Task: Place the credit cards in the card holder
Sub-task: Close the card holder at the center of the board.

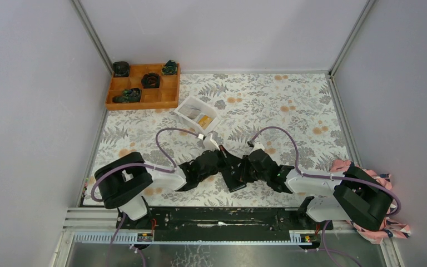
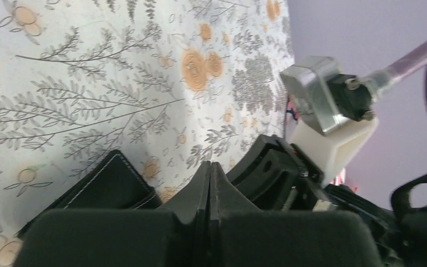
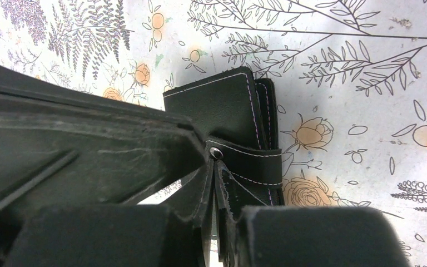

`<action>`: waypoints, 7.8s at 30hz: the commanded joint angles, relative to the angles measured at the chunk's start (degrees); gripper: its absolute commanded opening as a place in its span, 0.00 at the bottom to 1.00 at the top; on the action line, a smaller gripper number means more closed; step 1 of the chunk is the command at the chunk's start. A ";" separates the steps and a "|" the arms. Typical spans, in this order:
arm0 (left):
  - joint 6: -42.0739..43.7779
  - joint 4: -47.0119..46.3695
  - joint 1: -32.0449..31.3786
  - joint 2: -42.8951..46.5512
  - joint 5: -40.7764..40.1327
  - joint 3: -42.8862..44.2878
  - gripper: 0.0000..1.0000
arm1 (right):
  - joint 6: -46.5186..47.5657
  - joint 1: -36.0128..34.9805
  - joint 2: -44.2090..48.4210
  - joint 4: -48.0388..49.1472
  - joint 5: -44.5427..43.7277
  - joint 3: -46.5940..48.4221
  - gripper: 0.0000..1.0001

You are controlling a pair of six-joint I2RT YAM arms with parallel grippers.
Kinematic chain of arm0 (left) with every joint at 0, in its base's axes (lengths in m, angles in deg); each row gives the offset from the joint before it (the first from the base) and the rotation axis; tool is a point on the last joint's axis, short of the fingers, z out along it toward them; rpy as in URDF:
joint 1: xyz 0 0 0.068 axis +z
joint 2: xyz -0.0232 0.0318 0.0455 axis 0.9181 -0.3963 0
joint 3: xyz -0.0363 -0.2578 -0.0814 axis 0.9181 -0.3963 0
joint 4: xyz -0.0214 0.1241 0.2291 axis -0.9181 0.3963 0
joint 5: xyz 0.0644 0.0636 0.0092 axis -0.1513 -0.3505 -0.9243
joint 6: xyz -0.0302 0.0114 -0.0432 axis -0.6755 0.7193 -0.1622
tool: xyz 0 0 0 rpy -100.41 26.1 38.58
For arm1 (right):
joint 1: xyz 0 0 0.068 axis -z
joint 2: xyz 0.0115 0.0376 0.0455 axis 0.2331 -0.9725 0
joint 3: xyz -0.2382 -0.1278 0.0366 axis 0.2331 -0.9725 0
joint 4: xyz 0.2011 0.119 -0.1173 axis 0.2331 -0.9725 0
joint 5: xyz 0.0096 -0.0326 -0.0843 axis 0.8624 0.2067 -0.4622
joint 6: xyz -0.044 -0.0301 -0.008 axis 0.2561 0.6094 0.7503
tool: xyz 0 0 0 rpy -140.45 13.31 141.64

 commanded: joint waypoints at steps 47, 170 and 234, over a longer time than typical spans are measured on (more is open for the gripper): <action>14.43 16.99 -12.71 -2.53 -17.23 3.25 0.00 | 2.74 -0.65 -5.81 -12.40 -2.49 -2.34 0.10; 8.96 29.49 -12.10 4.75 -23.41 2.49 0.00 | 8.00 -5.42 17.98 -24.89 -2.78 10.10 0.31; -4.19 24.87 -17.70 -0.37 -17.87 -0.39 0.12 | 10.49 -9.29 -0.07 -44.21 -20.32 22.67 0.12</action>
